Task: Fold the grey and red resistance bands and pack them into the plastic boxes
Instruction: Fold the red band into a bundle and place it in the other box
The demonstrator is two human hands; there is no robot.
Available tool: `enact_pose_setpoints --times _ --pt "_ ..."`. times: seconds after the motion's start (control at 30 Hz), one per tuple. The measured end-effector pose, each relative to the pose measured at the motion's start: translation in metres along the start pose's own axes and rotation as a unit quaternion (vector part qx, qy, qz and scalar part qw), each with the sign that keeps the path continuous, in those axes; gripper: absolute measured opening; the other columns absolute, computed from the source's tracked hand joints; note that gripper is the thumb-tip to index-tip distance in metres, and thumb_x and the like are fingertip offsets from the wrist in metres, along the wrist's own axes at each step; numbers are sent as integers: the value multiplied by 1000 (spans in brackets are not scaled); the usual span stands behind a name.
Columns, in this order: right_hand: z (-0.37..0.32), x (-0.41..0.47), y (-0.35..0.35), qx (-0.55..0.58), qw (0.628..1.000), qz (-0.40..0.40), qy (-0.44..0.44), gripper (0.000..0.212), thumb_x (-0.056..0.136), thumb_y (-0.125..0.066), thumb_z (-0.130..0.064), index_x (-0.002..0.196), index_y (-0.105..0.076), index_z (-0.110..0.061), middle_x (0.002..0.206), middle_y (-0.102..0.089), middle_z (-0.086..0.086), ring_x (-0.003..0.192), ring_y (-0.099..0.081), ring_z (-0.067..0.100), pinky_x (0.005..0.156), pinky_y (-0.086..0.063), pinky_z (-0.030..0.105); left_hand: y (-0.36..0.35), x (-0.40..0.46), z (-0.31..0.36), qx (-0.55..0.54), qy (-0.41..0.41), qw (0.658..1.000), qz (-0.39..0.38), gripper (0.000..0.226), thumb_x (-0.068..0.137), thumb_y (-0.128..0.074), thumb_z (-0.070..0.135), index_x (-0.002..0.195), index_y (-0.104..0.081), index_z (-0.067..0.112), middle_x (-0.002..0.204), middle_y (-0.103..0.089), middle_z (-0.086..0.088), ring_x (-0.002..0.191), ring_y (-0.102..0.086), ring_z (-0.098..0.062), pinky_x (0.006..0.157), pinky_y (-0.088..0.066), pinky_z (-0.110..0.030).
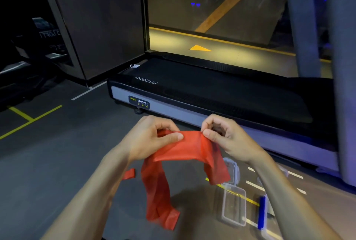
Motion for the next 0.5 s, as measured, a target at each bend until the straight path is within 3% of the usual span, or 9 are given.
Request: enact_pose_setpoints --times 0.13,0.3,0.4,0.5 --pt "1 1 -6 32 999 -14 5 4 101 -60 -7 98 -63 -5 110 -72 4 106 -69 18 95 -52 30 -2 0 2 6 -4 1000 -10 11 91 -76 38 85 -77 29 81 -74 16 78 -70 -5 76 -54 -30" --pt "-3 4 -28 85 995 -44 23 4 100 -60 -8 98 -62 -5 139 -62 5 130 -60 19 110 -46 36 -9 2 6 32 -18 999 -30 9 90 -77 33 83 -76 27 77 -72 18 75 -68 0 76 -52 -25" --pt "-6 7 -43 100 994 -43 31 5 98 -59 -10 98 -61 -5 129 -64 13 122 -61 17 103 -45 32 -11 2 10 38 -36 998 -34 28 90 -76 23 68 -61 33 62 -58 15 58 -49 1 61 -39 -16" --pt "-8 8 -47 95 994 -41 28 7 100 -59 -13 99 -60 -6 101 -62 2 95 -57 13 88 -45 28 -9 2 11 37 -30 998 -34 29 91 -74 24 67 -58 28 60 -52 7 57 -41 -2 58 -38 -22"
Point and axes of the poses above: each hand's wrist, its own x-axis towards the middle knuckle, its own y-axis out of the back of the hand, z = x × y, the point moved 2 cm from there along x, towards the middle knuckle
